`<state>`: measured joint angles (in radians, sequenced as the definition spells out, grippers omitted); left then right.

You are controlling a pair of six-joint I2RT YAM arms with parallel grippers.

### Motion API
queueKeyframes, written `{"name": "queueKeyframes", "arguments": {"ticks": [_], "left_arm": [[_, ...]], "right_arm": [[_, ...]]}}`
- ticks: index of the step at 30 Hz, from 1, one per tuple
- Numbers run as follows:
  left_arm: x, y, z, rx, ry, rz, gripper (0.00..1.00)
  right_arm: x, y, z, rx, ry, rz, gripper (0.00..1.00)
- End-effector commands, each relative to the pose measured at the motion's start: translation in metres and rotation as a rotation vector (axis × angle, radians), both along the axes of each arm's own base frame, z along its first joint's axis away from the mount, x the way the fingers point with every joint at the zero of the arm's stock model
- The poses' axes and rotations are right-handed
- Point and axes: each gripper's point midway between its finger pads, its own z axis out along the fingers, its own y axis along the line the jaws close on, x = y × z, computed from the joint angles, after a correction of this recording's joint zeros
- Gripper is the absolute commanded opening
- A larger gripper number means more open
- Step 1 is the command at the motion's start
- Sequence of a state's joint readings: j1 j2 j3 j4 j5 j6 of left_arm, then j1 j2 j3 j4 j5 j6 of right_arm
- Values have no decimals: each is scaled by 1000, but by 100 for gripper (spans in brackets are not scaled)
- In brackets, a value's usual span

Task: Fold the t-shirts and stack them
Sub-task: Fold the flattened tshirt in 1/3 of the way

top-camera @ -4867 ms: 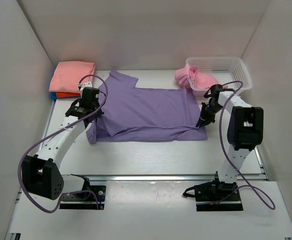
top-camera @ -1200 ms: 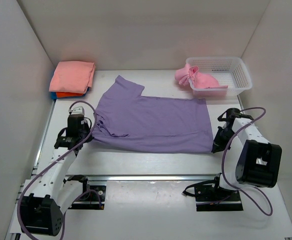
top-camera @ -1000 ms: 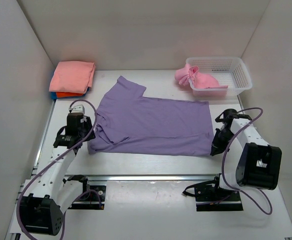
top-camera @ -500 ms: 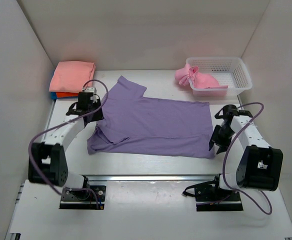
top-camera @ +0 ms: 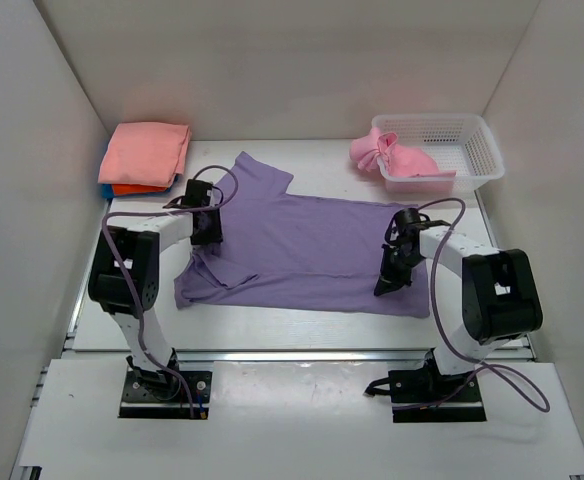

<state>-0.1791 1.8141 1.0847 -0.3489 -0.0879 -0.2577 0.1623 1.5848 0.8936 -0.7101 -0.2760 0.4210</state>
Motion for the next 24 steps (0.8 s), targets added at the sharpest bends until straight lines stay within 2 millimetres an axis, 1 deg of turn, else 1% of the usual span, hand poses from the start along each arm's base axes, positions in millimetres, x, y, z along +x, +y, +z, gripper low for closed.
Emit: {"name": "queueKeyframes", "arguments": {"ticks": [1,2,3,5,6,7,10,11,14,16,18,19,21,22,23,24], "left_arm": [[-13,18,-6,66,61,31,49],[-20,26,-7,77,74,51,49],[-21,28,-5,85,68,51,50],[-31,39,-7,94,83,78,50],[-35,41,-5,96,84,85,50],[-40,45,-7,100,103,91,50],[-53,52,-7,131,125,93,48],[-60,54,-7,134,135,91,47],[-74,58,-11,135,149,94,48],[-77,59,-7,123,136,97,49],[-77,55,-3,103,119,89,52],[-74,50,4,95,98,69,54],[-64,38,15,61,55,19,57],[-53,29,30,28,5,-14,58],[-46,21,38,-9,-22,-31,58],[-32,13,53,-56,-73,-54,58]], "right_arm": [[5,6,-9,29,-14,-24,0],[3,4,-13,16,-4,-20,1],[-2,0,-17,-4,15,-26,0],[-10,-6,-24,-33,51,-36,0],[-12,-8,-25,-38,60,-35,0],[-12,-10,-25,-42,57,-43,0],[-24,-17,-30,-68,99,-48,0],[-22,-17,-29,-75,93,-49,0],[-31,-20,-33,-85,116,-37,0],[-35,-21,-33,-89,128,-42,0],[-42,-21,-34,-101,148,-45,0],[-46,-22,-34,-102,159,-43,0],[-46,-18,-32,-83,154,-37,0],[-40,-15,-30,-75,129,-20,0],[-30,-14,-26,-77,89,-19,0],[-18,-10,-20,-75,46,1,1]]}}
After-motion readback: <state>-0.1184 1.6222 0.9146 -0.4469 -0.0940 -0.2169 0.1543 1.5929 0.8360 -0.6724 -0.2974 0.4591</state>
